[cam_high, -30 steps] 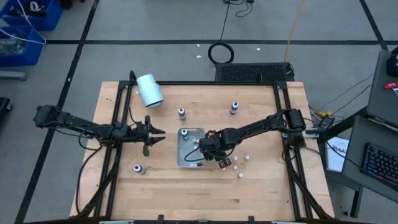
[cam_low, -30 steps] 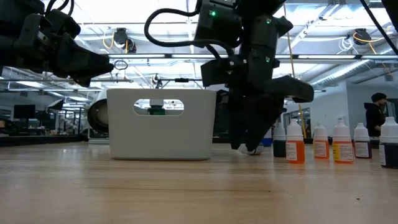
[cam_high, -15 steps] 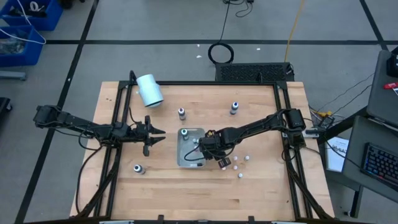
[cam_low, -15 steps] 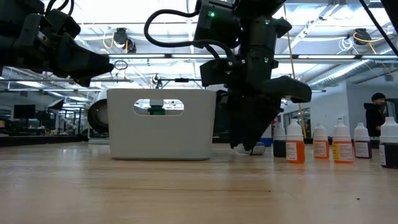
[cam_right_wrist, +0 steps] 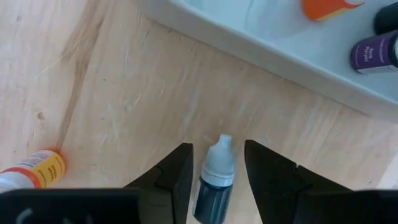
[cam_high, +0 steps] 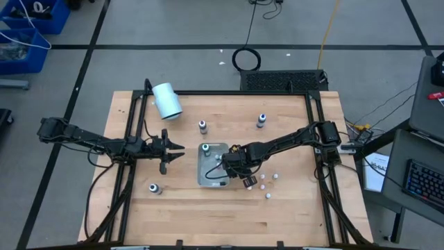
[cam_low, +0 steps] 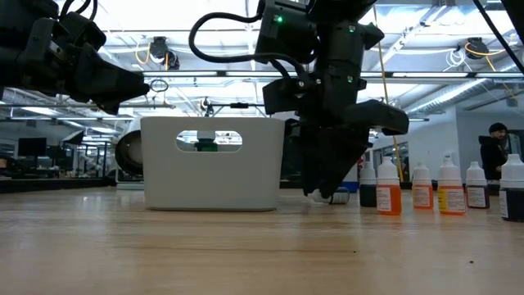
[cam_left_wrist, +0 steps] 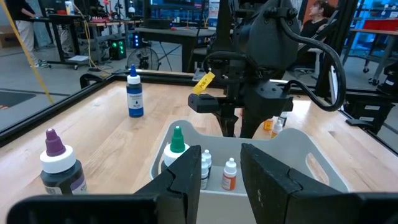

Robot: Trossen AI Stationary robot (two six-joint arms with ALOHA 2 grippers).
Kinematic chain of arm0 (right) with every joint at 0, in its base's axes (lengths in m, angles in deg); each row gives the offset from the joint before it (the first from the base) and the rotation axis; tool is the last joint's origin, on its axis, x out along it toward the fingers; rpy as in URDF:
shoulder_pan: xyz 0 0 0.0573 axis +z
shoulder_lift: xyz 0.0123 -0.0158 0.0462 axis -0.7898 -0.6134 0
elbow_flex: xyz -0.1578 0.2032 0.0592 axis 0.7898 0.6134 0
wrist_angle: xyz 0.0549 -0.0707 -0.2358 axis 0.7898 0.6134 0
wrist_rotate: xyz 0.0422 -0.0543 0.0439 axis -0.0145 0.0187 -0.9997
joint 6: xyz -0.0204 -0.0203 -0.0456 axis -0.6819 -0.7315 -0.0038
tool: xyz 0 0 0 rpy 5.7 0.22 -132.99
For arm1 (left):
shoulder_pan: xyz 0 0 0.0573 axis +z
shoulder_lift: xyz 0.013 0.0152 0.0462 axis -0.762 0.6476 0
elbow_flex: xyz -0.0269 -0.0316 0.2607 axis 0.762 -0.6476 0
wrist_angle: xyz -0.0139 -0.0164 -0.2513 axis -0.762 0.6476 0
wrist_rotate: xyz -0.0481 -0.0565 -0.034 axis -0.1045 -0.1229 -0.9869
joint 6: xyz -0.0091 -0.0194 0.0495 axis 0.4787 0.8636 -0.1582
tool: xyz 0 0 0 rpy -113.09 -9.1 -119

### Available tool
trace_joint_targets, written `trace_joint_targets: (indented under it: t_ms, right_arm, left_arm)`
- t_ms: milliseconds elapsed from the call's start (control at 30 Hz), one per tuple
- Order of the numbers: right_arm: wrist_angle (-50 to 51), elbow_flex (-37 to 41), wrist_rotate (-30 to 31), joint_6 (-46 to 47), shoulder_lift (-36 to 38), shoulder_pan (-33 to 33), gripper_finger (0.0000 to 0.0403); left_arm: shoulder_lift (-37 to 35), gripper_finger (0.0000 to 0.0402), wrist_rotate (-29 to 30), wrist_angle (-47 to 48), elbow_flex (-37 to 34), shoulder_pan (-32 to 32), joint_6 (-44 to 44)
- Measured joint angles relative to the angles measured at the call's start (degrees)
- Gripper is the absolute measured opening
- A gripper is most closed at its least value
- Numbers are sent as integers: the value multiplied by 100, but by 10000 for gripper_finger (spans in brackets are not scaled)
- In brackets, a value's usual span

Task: Pick & Place food coloring
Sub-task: Put the top blue food coloring bottle into the bin

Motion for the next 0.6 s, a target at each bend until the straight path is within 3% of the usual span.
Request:
trace_joint_targets:
  t_ms: [600]
  right_arm:
    - [114,-15,141,151,-162,-20,130]
  left_arm:
    - [-2,118,2,5,0,1,-1]
